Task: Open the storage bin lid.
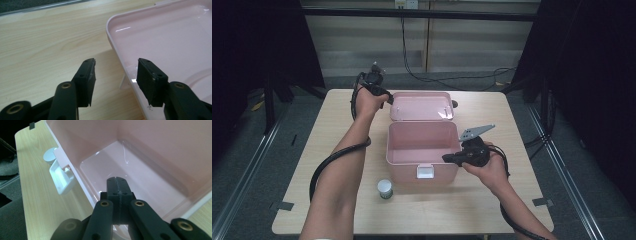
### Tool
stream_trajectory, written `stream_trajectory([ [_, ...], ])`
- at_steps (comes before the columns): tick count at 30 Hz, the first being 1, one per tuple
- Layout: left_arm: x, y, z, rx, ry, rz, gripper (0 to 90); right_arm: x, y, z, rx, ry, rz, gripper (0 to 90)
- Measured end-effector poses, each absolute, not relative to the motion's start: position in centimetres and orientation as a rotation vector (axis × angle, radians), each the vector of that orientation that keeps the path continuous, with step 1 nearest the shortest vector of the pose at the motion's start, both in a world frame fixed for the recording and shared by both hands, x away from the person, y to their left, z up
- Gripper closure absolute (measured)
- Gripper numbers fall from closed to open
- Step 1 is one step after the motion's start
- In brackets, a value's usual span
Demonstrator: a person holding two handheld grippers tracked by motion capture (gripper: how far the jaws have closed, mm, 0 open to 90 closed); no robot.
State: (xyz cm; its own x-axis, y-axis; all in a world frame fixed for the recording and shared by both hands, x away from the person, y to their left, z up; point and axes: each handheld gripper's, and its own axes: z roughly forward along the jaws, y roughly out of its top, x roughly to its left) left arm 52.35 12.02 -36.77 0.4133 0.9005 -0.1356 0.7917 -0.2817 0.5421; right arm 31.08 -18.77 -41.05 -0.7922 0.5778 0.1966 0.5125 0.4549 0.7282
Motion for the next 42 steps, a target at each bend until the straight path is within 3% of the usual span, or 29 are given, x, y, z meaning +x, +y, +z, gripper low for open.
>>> stream_trajectory([
  [16, 49.7, 13.8, -35.8, 2.141, 1.405, 0.263, 34.6, 31.0, -19.0, -40.8, 0.999, 2.574, 1.259, 89.6],
  [42, 45.8, 17.0, -35.6, 2.197, 1.404, 0.246, 31.6, 30.4, -23.9, -38.5, 1.113, 2.41, 1.269, 56.5],
])
